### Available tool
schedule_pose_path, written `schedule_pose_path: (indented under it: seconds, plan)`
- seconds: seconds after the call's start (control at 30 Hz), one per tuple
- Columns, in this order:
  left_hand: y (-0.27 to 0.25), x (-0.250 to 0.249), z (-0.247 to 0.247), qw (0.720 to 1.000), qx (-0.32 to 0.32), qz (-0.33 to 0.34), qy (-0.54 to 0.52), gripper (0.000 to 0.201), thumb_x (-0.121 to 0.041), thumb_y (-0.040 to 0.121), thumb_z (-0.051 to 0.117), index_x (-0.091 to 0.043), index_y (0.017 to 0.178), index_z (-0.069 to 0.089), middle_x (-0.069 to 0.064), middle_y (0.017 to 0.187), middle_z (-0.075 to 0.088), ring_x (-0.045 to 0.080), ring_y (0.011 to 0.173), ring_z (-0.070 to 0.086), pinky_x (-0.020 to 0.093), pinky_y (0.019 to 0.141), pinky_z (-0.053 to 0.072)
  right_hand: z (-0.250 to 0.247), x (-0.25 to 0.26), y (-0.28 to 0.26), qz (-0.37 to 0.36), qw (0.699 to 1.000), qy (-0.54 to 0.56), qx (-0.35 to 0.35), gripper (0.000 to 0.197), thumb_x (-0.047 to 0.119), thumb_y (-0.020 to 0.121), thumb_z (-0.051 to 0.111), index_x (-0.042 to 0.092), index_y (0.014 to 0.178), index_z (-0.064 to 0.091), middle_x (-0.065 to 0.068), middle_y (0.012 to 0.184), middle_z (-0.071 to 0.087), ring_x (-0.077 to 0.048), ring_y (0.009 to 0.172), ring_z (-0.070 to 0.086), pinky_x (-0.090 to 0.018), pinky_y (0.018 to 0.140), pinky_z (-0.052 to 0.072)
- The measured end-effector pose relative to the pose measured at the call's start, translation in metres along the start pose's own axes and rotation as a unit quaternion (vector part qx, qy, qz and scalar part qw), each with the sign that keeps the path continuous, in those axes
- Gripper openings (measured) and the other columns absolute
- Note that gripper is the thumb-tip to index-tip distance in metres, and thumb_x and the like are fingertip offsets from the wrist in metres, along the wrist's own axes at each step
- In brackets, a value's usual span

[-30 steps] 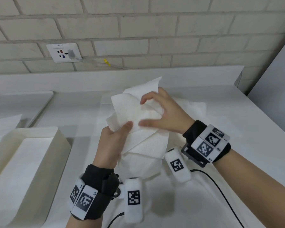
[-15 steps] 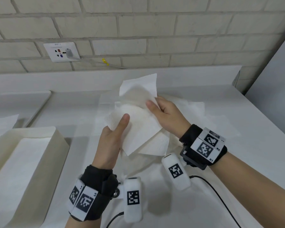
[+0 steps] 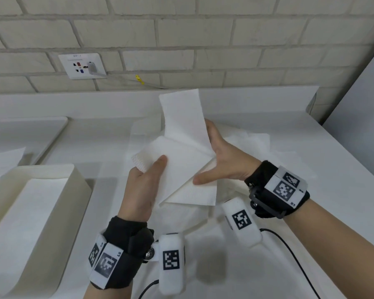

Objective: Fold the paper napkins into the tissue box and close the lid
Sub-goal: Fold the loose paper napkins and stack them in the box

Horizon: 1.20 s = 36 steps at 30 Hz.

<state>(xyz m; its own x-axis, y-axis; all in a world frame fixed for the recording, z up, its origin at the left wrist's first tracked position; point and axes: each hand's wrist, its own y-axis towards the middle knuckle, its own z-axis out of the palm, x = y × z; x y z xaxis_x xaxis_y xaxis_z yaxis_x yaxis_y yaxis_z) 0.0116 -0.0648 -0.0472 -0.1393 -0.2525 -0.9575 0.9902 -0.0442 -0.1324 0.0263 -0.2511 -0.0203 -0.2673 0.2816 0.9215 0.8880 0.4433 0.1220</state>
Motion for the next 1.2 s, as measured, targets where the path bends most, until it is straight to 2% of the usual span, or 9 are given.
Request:
schedule_pose_path:
  seconds: [0.33, 0.53, 0.7, 0.8, 0.87, 0.97, 1.07, 1.13, 1.2]
  plan:
    - [-0.001, -0.002, 0.005, 0.997, 0.040, -0.014, -0.072, 0.030, -0.027, 0.098, 0.043, -0.015, 0.093, 0.070, -0.002, 0.086, 0.075, 0.011, 0.082, 0.070, 0.020, 0.065, 0.054, 0.016, 0.002, 0.008, 0.020, 0.981, 0.060, -0.182, 0.022, 0.000, 0.092, 0.050, 0.018, 0.099, 0.060, 0.004, 0.101, 0.063, 0.000, 0.090, 0.059, -0.017, 0.086, 0.047]
    - [0.004, -0.007, -0.006, 0.989, 0.085, -0.115, -0.032, 0.072, -0.060, 0.093, 0.024, -0.005, 0.091, 0.070, 0.012, 0.079, 0.074, 0.020, 0.066, 0.071, 0.019, 0.048, 0.050, 0.012, 0.003, 0.000, 0.080, 0.953, 0.217, -0.195, 0.033, -0.002, 0.096, 0.037, 0.015, 0.078, 0.059, 0.013, 0.060, 0.066, 0.001, 0.059, 0.061, -0.015, 0.059, 0.049]
    - [0.012, -0.008, 0.003, 0.994, 0.093, -0.054, 0.002, 0.032, -0.029, 0.098, 0.041, -0.015, 0.103, 0.069, -0.001, 0.098, 0.074, 0.011, 0.089, 0.070, 0.022, 0.072, 0.053, 0.014, 0.008, -0.003, 0.133, 0.942, 0.250, -0.179, 0.019, 0.017, 0.074, 0.053, 0.005, 0.073, 0.068, -0.001, 0.073, 0.066, -0.019, 0.073, 0.061, -0.026, 0.069, 0.047]
    - [0.018, -0.006, 0.005, 0.999, 0.025, -0.029, 0.019, 0.024, -0.017, 0.097, 0.049, -0.007, 0.091, 0.070, 0.005, 0.092, 0.072, 0.021, 0.086, 0.067, 0.033, 0.081, 0.047, 0.015, 0.006, -0.001, 0.171, 0.934, 0.219, -0.225, 0.046, 0.020, 0.085, 0.055, -0.018, 0.110, 0.052, -0.024, 0.102, 0.061, -0.023, 0.092, 0.050, -0.031, 0.078, 0.041]
    - [0.019, -0.007, 0.005, 1.000, -0.003, -0.017, 0.014, 0.023, -0.015, 0.097, 0.048, -0.009, 0.087, 0.068, 0.001, 0.085, 0.071, 0.025, 0.087, 0.061, 0.038, 0.080, 0.041, 0.017, 0.006, -0.002, 0.182, 0.933, 0.218, -0.223, 0.068, 0.037, 0.072, 0.058, -0.018, 0.112, 0.051, -0.031, 0.116, 0.058, -0.026, 0.093, 0.054, -0.036, 0.083, 0.043]
    - [0.020, -0.009, 0.007, 1.000, -0.003, 0.006, 0.007, 0.021, -0.018, 0.094, 0.052, -0.016, 0.082, 0.069, 0.001, 0.081, 0.068, 0.027, 0.088, 0.054, 0.040, 0.081, 0.034, 0.017, 0.000, -0.004, 0.217, 0.920, 0.246, -0.215, 0.042, 0.034, 0.075, 0.062, -0.001, 0.097, 0.061, -0.020, 0.104, 0.063, -0.037, 0.101, 0.060, -0.046, 0.093, 0.045]
    - [0.016, -0.012, 0.009, 0.999, 0.028, 0.026, 0.004, 0.027, -0.041, 0.086, 0.058, -0.017, 0.083, 0.070, 0.012, 0.092, 0.062, 0.027, 0.090, 0.051, 0.043, 0.084, 0.034, 0.014, -0.002, -0.006, 0.234, 0.914, 0.259, -0.205, 0.020, 0.021, 0.090, 0.056, 0.005, 0.095, 0.066, -0.009, 0.092, 0.070, -0.027, 0.088, 0.066, -0.032, 0.078, 0.052]
    - [0.013, -0.011, 0.011, 0.997, 0.055, 0.039, 0.026, 0.035, -0.049, 0.084, 0.062, -0.015, 0.088, 0.068, 0.008, 0.094, 0.064, 0.024, 0.086, 0.056, 0.035, 0.083, 0.041, 0.013, -0.002, -0.007, 0.242, 0.919, 0.244, -0.194, 0.022, 0.022, 0.088, 0.059, 0.004, 0.099, 0.068, -0.010, 0.093, 0.071, -0.025, 0.085, 0.067, -0.032, 0.079, 0.052]
    - [0.010, -0.010, 0.014, 0.995, 0.059, 0.060, 0.055, 0.024, -0.030, 0.094, 0.053, -0.011, 0.089, 0.067, -0.003, 0.080, 0.071, 0.011, 0.074, 0.066, 0.019, 0.068, 0.050, 0.014, -0.001, -0.007, 0.249, 0.926, 0.210, -0.190, 0.025, 0.024, 0.085, 0.061, 0.004, 0.099, 0.067, -0.010, 0.091, 0.070, -0.024, 0.085, 0.067, -0.033, 0.082, 0.050]
